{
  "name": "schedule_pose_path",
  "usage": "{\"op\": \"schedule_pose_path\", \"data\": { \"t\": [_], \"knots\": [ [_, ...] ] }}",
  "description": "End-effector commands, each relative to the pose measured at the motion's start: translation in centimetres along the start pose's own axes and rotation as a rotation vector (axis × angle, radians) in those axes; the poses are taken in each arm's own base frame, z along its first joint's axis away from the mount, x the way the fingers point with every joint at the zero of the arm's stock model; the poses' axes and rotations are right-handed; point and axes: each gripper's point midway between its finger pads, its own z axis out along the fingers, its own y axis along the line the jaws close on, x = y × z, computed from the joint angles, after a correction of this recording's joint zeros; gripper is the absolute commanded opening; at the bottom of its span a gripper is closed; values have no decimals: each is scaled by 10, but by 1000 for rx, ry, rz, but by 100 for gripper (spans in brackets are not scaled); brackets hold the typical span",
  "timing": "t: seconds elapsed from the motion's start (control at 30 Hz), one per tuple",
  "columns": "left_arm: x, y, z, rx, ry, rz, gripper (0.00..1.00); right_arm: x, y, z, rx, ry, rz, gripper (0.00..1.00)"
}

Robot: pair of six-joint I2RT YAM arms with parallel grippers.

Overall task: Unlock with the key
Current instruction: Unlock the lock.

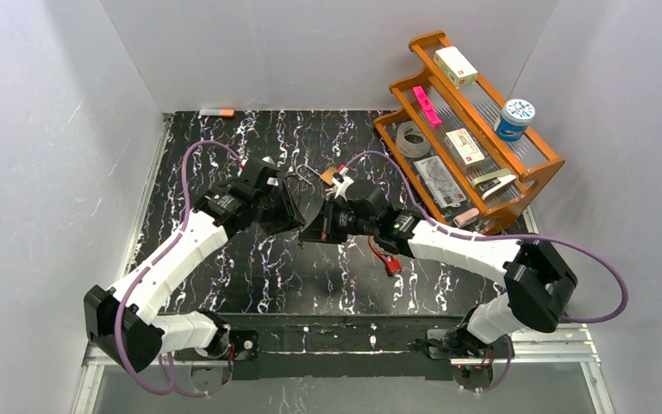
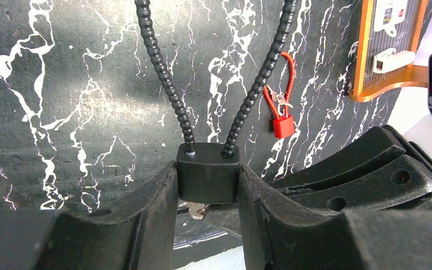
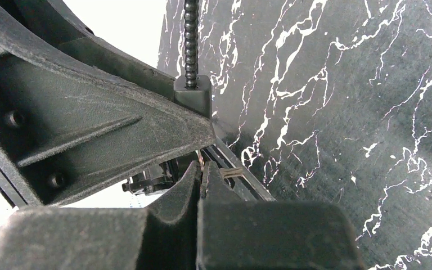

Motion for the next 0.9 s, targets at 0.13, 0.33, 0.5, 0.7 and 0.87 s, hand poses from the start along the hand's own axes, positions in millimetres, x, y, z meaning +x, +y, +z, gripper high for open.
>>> {"op": "schedule_pose_path", "data": {
  "t": [0.13, 0.33, 0.5, 0.7, 0.87],
  "knots": [
    [20, -10, -13, 54, 84, 19, 0, -42, 9, 8, 22, -117, 3, 1],
    [19, -17, -11, 66, 84, -106, 0, -44, 4, 24, 25, -115, 29, 1],
    [23, -16, -6, 69, 94, -117, 0, -60, 6, 18, 3, -220, -18, 1],
    [28, -2, -4, 15, 108, -81, 0, -71, 12, 6, 5, -275, -86, 1],
    [22, 11, -9, -57, 86, -19, 0, -74, 4, -4, 78, -272, -103, 1]
  ]
}}
